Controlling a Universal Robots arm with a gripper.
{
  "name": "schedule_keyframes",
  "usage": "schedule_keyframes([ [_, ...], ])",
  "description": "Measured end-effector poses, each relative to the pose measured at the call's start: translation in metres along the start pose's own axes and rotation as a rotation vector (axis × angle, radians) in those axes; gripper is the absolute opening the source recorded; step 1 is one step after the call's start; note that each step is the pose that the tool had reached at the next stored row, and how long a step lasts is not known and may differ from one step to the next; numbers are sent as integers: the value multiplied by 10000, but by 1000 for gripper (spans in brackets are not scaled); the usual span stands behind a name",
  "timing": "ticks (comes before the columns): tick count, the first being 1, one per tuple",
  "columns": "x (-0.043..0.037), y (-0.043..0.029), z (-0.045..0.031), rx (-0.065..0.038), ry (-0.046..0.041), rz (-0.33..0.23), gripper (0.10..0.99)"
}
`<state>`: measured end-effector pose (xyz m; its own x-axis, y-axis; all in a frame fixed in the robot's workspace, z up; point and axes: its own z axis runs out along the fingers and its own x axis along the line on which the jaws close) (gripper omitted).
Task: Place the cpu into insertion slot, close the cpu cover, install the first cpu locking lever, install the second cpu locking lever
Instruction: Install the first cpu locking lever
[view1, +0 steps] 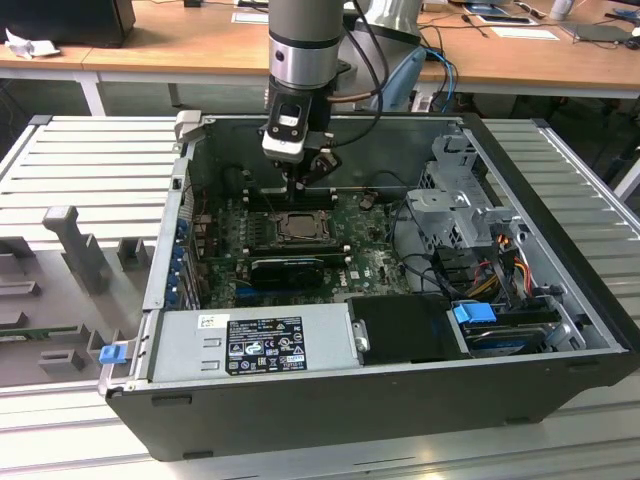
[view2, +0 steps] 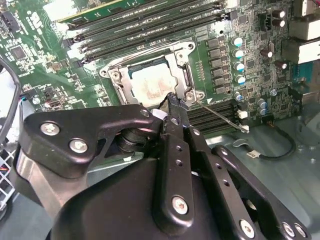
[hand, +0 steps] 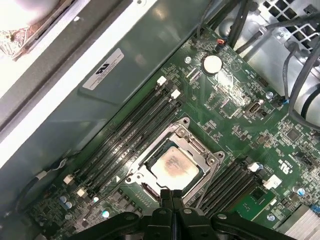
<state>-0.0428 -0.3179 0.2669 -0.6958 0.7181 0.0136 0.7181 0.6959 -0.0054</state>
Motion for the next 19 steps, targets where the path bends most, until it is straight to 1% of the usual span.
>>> schedule_keyframes([
  [2,0,0,0,4,-1,-258,106],
  [7,0,0,0,10,-4,-700,106],
  [12,0,0,0,20,-7,-1362,106],
  [13,0,0,0,23,-9,-1681,106],
  [16,0,0,0,31,-12,-2198,106],
  [17,0,0,0,34,-13,-2466,106],
  [19,1,0,1,45,-17,-3278,106],
])
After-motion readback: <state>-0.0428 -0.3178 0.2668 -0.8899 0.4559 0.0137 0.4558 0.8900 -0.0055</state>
